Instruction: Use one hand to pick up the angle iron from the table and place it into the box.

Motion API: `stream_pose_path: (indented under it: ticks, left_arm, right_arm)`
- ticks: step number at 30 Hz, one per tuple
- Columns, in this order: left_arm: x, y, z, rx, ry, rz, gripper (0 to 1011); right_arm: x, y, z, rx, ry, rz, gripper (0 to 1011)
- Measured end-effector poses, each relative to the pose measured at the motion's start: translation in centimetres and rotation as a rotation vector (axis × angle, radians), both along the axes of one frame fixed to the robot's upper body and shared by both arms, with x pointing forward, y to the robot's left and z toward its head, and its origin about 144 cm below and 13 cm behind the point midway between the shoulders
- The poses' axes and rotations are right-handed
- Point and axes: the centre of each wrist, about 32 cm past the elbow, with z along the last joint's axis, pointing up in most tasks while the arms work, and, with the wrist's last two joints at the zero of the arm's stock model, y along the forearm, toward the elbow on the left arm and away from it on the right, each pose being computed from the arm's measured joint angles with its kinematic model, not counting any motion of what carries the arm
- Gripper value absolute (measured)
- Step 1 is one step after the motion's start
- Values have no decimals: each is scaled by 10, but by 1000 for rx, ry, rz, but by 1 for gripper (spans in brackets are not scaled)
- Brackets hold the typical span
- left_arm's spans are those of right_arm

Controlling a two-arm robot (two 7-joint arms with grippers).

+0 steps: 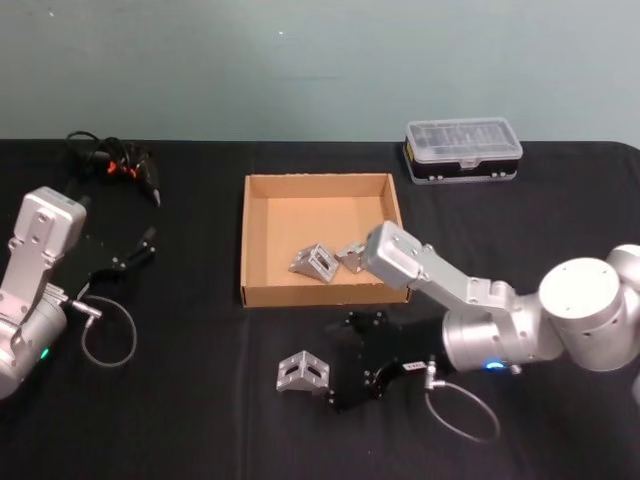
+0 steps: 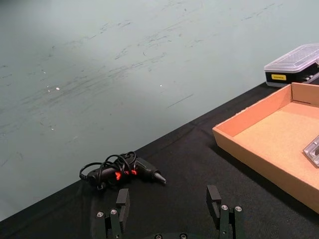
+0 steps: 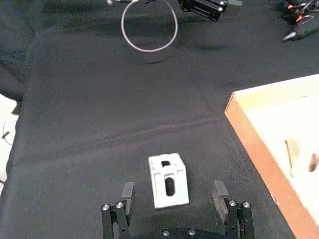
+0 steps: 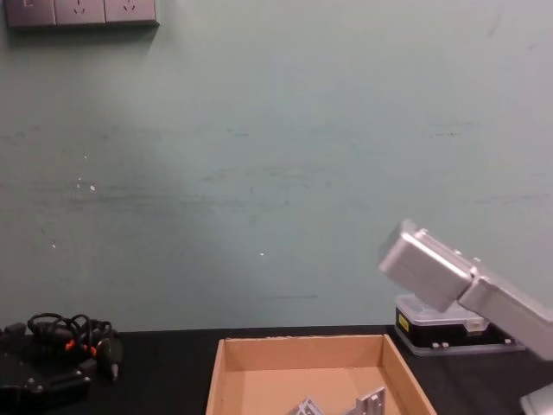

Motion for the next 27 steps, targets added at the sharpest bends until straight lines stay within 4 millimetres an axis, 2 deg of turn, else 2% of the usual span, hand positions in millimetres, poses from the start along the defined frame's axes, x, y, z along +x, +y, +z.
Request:
stream_pose_path:
  ticks: [12,27]
  left_arm:
    - [0,0,0,0,0,0,1011]
    - [0,0,0,0,0,0,1011]
  right_arm:
    - [7,13,-7,6,25,10,1000]
    - [12,21,-12,8,19,12,1000]
